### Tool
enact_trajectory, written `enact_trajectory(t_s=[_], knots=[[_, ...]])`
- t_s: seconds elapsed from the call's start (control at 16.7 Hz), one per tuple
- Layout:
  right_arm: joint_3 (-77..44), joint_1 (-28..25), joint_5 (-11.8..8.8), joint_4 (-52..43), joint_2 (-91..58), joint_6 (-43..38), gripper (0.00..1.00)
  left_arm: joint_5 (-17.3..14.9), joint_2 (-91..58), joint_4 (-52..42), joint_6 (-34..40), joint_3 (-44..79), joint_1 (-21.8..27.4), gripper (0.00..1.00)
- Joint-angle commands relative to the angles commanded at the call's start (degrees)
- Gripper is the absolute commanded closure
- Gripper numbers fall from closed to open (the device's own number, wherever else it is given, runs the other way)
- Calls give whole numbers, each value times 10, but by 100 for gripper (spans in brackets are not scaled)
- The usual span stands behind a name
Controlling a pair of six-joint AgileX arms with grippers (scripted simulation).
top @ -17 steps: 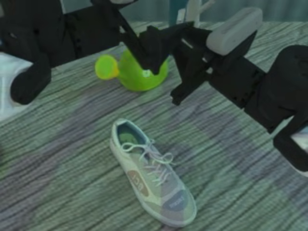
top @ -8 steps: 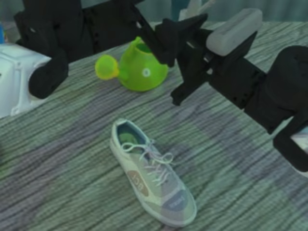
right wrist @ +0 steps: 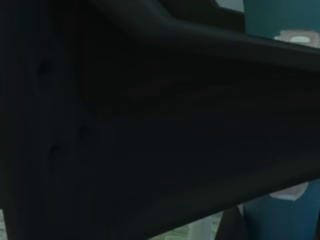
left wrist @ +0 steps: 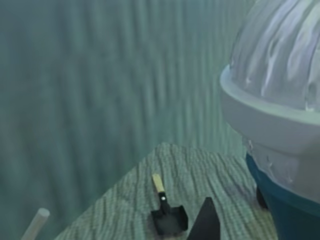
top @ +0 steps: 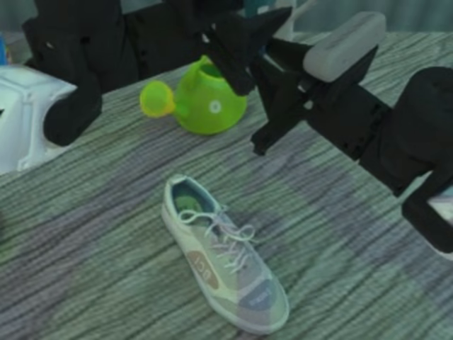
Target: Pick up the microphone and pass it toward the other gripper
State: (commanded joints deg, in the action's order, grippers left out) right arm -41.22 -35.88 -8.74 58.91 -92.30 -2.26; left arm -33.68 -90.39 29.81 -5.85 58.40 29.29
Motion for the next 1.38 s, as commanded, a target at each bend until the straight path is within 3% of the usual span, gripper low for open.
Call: enact_trajectory(t_s=[0.18, 0.72, 1.38], knots=[[0, 0, 0, 0, 0, 0, 100, 0, 0, 0, 0, 0, 0, 98], [0, 0, 0, 0, 0, 0, 100, 0, 0, 0, 0, 0, 0, 100], [0, 0, 0, 0, 0, 0, 17, 0, 0, 0, 0, 0, 0, 100]])
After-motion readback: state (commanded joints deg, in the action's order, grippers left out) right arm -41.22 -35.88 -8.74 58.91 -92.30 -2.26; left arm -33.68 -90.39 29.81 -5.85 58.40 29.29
